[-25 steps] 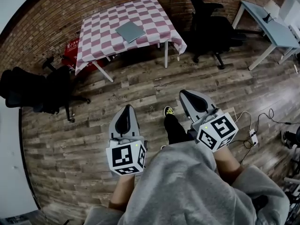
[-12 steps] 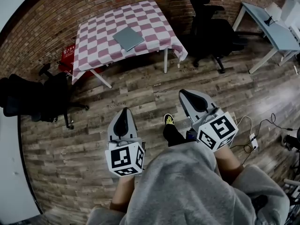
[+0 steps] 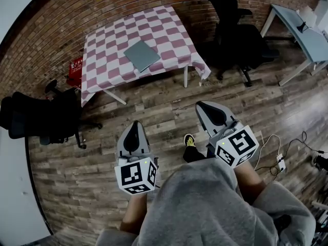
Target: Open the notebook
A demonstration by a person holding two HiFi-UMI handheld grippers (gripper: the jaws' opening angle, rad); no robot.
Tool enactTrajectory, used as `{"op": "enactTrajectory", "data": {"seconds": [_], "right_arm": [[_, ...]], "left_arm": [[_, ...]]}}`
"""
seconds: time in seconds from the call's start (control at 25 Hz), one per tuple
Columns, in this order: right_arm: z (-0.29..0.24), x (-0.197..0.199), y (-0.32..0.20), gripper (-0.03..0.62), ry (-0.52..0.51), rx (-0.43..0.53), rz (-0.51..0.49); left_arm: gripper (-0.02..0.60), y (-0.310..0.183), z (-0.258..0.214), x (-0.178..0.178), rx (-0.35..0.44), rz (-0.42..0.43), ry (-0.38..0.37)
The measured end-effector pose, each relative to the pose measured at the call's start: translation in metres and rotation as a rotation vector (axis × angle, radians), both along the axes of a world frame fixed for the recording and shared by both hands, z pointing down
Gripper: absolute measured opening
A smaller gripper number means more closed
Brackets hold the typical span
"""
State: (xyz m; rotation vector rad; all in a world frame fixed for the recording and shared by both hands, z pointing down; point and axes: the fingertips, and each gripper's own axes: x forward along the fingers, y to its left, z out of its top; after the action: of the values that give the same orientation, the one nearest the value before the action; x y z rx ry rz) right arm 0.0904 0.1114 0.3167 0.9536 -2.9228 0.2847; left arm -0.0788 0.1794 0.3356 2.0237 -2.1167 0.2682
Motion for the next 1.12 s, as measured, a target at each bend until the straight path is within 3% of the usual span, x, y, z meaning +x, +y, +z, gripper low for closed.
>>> {"op": "enactTrajectory", "data": {"seconds": [0.72,1.12], "right_arm": [[0.000,0.004,-0.141,0.026,-0.056,-0.017,-0.011],[0.009,-0.016,-0.174,0.026,-0.046,-0.034,-0.086]], "left_arm": [[0.009,-0.134,-0.006,-0.002,-0.026,-0.027,-0.035],[0.009,-0.159,0.001,-0.013,-0.046,-0.078,-0.034]]}}
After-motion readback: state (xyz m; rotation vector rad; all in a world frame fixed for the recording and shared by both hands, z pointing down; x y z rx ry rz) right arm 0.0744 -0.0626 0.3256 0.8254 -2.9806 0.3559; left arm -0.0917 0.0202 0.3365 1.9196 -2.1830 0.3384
